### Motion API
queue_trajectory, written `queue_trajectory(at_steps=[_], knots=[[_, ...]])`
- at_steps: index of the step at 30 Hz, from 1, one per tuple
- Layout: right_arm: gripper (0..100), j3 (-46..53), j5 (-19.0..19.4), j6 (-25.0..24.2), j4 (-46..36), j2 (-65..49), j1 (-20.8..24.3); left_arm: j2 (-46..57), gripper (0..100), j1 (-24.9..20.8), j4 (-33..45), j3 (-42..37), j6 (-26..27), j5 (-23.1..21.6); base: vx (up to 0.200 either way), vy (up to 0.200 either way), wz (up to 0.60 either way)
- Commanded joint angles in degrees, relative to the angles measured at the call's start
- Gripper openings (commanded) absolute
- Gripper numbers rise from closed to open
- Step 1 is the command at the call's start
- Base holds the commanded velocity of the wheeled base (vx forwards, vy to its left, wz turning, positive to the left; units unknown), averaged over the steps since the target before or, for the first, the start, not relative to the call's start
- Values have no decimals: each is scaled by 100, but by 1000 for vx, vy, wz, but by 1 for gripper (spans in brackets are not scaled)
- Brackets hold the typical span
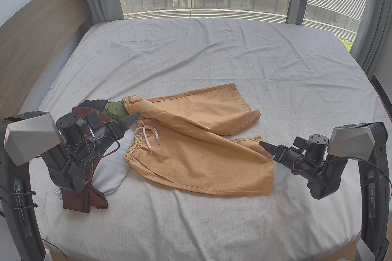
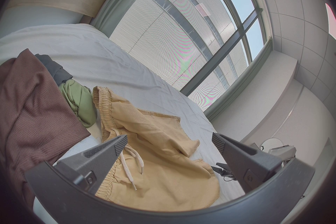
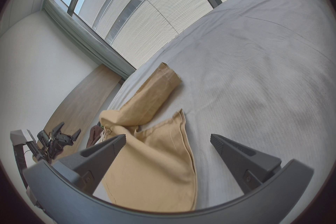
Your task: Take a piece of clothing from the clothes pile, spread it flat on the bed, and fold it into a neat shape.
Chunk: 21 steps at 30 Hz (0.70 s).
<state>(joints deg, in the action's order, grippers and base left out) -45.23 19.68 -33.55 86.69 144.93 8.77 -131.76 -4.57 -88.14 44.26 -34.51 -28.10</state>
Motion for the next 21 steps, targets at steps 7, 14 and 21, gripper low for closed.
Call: queue_trajectory(at_steps=[7, 14, 21], knots=[[100, -1436, -16, -143, -1163, 26, 134, 18, 100, -44, -10, -23, 6, -3, 0, 0, 0], [100, -1893, -25, -134, -1717, 123, 222, 18, 100, -44, -10, -32, 6, 6, 0, 0, 0], [100, -1955, -34, -90, -1787, 343, 231, 18, 100, -44, -10, -32, 6, -3, 0, 0, 0]])
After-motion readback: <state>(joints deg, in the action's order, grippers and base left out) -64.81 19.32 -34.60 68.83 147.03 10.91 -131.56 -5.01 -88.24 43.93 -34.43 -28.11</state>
